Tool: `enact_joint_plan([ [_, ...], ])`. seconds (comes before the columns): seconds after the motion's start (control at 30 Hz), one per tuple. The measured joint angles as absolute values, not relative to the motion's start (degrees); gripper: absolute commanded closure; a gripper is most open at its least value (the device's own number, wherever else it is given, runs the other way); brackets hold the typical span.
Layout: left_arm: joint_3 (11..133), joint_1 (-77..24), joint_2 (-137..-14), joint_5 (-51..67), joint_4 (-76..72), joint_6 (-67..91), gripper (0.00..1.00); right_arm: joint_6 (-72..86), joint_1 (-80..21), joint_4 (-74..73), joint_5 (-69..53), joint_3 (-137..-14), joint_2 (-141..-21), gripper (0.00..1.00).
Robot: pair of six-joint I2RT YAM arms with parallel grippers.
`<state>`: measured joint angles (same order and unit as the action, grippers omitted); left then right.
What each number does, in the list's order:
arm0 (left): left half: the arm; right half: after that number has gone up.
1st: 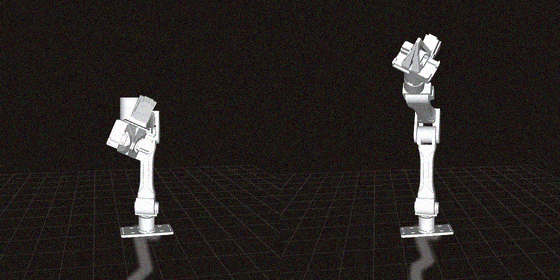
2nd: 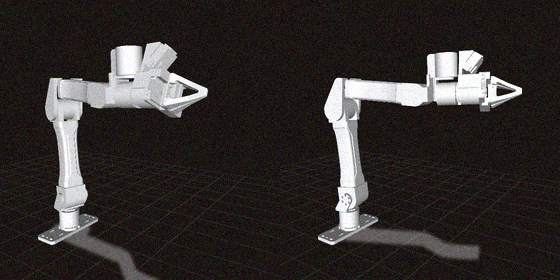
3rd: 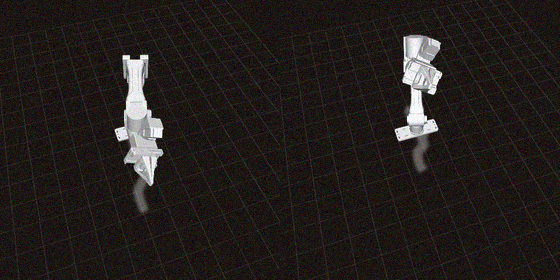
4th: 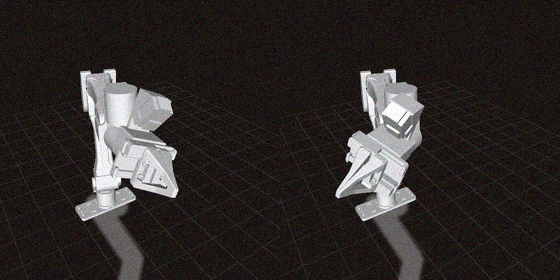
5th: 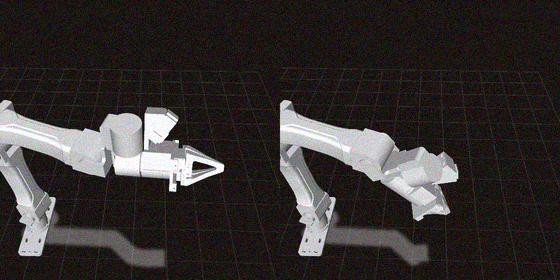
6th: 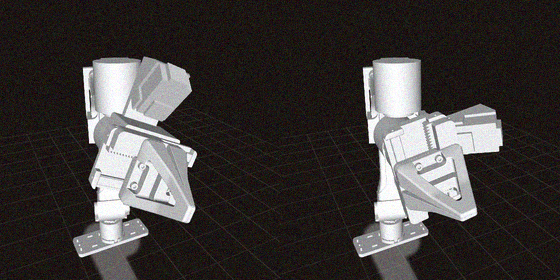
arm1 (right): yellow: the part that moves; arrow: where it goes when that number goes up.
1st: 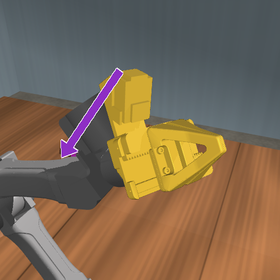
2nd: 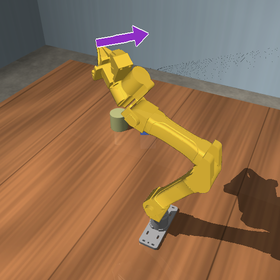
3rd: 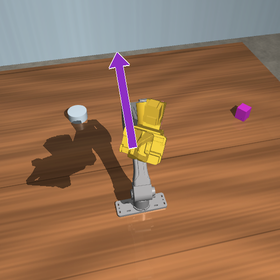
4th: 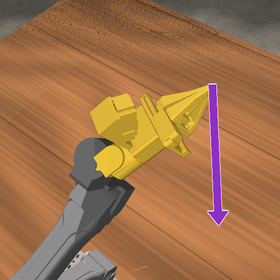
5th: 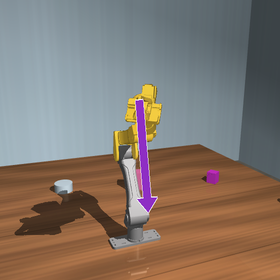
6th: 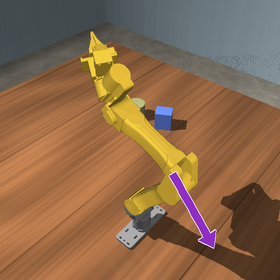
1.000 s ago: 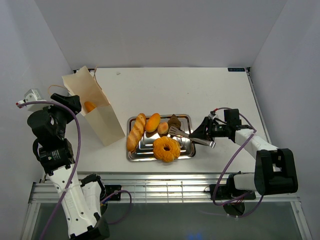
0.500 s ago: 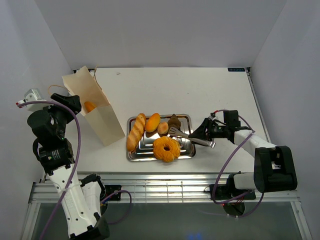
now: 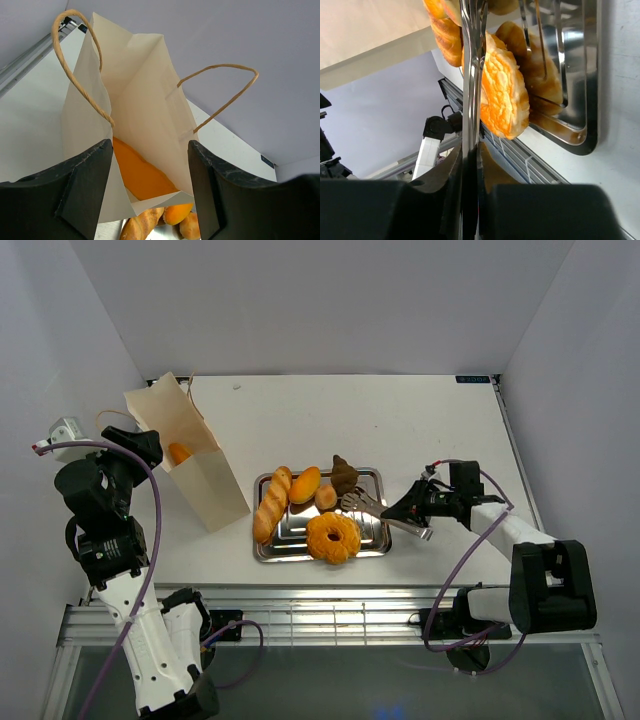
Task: Place the fake bread into the paper bag
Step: Pick up the fake bread from the plate.
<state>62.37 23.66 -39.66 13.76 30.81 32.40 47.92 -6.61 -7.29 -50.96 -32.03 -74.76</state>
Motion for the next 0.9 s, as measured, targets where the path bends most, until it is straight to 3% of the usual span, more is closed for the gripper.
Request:
enact_joint_plan([
  [0.23,62.4,23.7,-39.5,13.8,30.8,32.4,0.28,47.1,-6.5,-11.9,-50.4,-35.0,-70.2,0.92],
  [0.5,63.6,23.7,-39.3,12.8,31.6,32.3,0.28,43.8,-7.6,-18.4,-50.2,-51.9,-69.8,0.92],
  [0.9,68.4,23.7,-39.2,7.1,33.0,30.1,0.28,45.7,-29.7,-20.9,-50.3,-82.6,-81.1,0.92],
])
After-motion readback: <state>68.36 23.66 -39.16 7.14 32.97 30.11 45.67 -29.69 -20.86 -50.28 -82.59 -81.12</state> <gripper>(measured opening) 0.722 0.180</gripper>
